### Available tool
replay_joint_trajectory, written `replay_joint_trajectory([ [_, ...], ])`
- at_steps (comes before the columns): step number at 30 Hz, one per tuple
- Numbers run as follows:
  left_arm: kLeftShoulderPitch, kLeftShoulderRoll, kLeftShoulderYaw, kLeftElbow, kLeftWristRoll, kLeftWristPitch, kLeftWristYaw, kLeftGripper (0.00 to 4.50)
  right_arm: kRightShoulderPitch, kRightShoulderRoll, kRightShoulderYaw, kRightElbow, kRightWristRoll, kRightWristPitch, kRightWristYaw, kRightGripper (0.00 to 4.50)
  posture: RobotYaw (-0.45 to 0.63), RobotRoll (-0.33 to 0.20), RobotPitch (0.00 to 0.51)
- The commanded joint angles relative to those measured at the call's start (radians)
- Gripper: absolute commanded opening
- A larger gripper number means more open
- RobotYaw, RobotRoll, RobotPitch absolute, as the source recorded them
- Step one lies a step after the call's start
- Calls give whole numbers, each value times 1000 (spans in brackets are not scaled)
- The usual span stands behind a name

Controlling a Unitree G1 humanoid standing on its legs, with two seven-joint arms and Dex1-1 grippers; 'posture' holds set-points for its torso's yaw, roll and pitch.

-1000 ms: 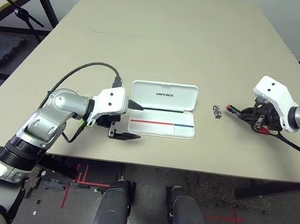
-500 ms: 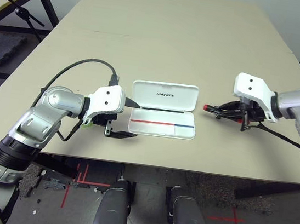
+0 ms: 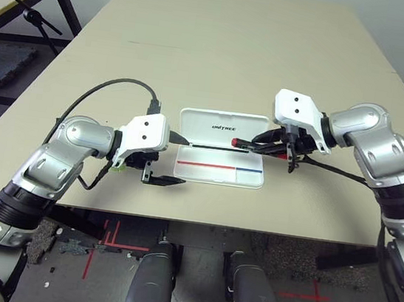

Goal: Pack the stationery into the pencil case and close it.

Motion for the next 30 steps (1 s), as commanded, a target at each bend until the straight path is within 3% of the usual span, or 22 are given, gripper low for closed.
replay_joint_trajectory([
  [1,4,-3,-3,-6,6,-1,6,4500,-14,15,12,28,-14,-21,-19,479,-13,0,85],
  [12,1,7,1,-11,1,10,1,4500,-19,147,53,102,-62,-177,-85,479,-1,0,69],
  [30,10,14,-3,39,15,-49,-4,4500,-19,217,90,270,-163,-344,-125,479,-4,0,60],
])
